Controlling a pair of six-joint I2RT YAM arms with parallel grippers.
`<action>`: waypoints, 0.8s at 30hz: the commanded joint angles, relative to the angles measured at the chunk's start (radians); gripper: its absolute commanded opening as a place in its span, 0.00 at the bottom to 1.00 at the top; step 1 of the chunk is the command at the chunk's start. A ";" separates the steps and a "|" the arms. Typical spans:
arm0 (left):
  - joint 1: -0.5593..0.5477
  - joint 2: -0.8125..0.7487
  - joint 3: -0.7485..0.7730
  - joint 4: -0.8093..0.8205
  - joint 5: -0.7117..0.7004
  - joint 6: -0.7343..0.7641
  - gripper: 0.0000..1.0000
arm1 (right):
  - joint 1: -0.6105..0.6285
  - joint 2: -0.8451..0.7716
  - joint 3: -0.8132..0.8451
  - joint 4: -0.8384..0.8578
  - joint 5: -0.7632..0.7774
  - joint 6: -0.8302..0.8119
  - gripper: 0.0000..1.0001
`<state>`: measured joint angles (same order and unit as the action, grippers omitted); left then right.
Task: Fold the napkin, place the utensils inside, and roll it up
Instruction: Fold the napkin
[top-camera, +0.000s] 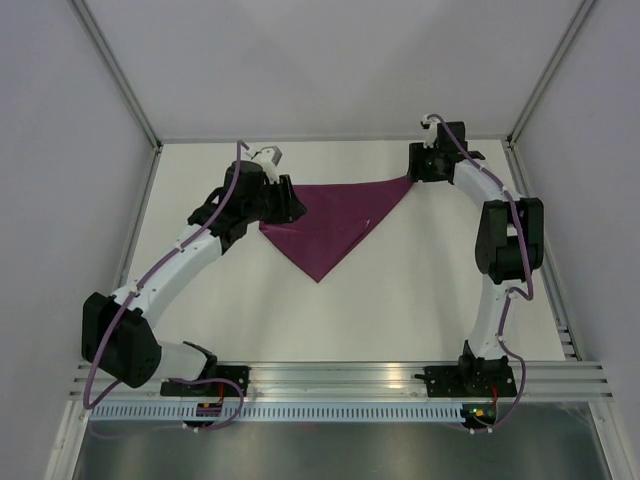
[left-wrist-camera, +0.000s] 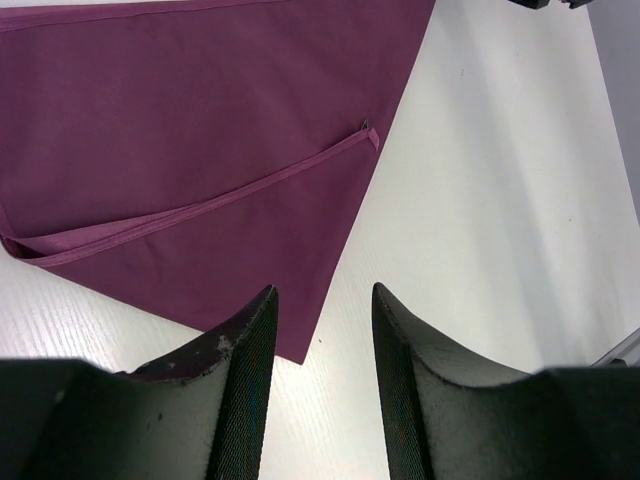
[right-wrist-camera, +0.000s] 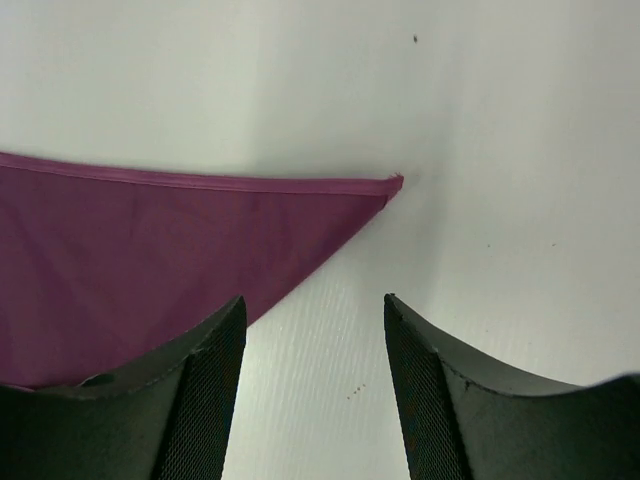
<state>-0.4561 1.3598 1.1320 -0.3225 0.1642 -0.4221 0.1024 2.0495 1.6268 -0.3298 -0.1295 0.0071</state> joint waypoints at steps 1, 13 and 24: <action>-0.006 0.015 -0.011 0.043 0.028 -0.037 0.48 | -0.048 0.086 0.089 -0.129 -0.188 0.117 0.63; -0.006 0.012 -0.024 0.046 0.023 -0.033 0.48 | -0.151 0.267 0.180 -0.052 -0.400 0.327 0.66; -0.006 0.012 -0.047 0.049 0.020 -0.037 0.48 | -0.152 0.330 0.179 0.061 -0.427 0.438 0.46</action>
<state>-0.4580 1.3746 1.0954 -0.3096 0.1680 -0.4229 -0.0517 2.3516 1.7836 -0.2943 -0.5304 0.3698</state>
